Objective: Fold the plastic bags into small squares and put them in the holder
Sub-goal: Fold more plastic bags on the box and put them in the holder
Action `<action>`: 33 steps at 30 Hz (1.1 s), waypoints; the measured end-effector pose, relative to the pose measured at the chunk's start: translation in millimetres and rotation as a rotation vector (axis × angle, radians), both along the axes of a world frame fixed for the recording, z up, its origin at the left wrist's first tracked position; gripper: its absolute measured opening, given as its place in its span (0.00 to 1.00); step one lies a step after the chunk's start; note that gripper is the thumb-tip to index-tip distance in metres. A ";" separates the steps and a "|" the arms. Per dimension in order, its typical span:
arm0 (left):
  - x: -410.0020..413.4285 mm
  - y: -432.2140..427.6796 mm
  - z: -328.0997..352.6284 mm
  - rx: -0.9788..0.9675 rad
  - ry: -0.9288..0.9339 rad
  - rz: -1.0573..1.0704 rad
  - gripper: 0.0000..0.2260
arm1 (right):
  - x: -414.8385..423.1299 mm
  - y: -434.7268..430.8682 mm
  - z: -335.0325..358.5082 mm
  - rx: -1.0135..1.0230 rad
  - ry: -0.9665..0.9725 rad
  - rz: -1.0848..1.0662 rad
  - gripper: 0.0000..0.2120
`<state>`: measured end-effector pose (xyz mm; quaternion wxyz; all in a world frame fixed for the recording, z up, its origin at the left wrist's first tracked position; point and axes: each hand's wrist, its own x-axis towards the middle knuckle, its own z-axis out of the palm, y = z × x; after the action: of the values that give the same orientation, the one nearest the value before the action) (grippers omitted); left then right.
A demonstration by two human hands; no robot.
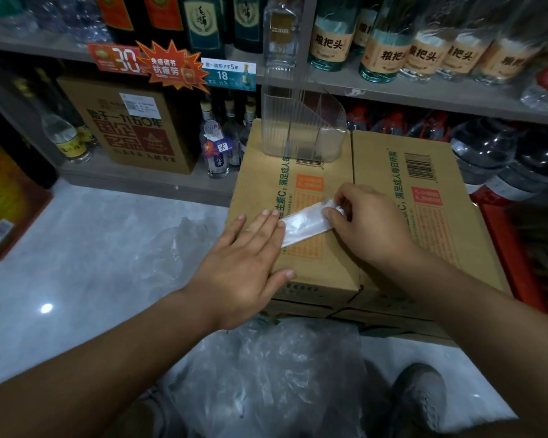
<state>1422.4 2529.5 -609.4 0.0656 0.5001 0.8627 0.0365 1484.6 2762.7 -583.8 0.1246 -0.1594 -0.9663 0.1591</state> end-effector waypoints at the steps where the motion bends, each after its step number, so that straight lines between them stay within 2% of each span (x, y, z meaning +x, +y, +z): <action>1: -0.1 0.2 -0.7 0.007 0.013 -0.001 0.36 | -2.3 2.6 -0.8 0.010 0.014 0.029 0.08; 5: 0.2 -0.7 -3.2 0.015 0.043 -0.004 0.36 | -11.9 8.9 -1.7 -0.050 0.010 0.176 0.14; 11: 2.7 -3.0 0.6 0.094 0.004 0.034 0.37 | -11.6 9.4 0.2 -0.118 -0.004 0.201 0.04; 17: -2.2 -9.2 -0.6 0.136 0.073 -0.003 0.31 | -1.5 8.2 1.7 -0.100 -0.037 0.118 0.07; 20: -1.1 -11.2 -4.2 0.104 0.107 -0.007 0.33 | 6.5 -3.4 7.9 0.030 0.083 0.063 0.11; 22: 1.3 -11.8 -6.9 0.085 0.131 -0.003 0.33 | 15.8 -18.9 6.3 0.163 0.141 0.207 0.09; 25: 3.5 -11.9 -7.5 0.080 0.142 0.001 0.34 | 29.1 -31.6 -5.1 0.195 0.060 0.336 0.08; 30: 6.4 -14.7 -4.8 0.086 0.111 0.001 0.33 | 29.0 -18.6 -2.3 0.046 -0.030 0.272 0.11; 33: 6.8 -16.4 3.1 0.149 0.037 0.004 0.29 | 27.7 -12.2 4.0 0.037 -0.081 0.282 0.12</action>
<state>1429.1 2513.0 -606.2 0.0124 0.5025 0.8596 0.0916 1512.3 2750.5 -579.8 0.0649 -0.0262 -0.9861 0.1508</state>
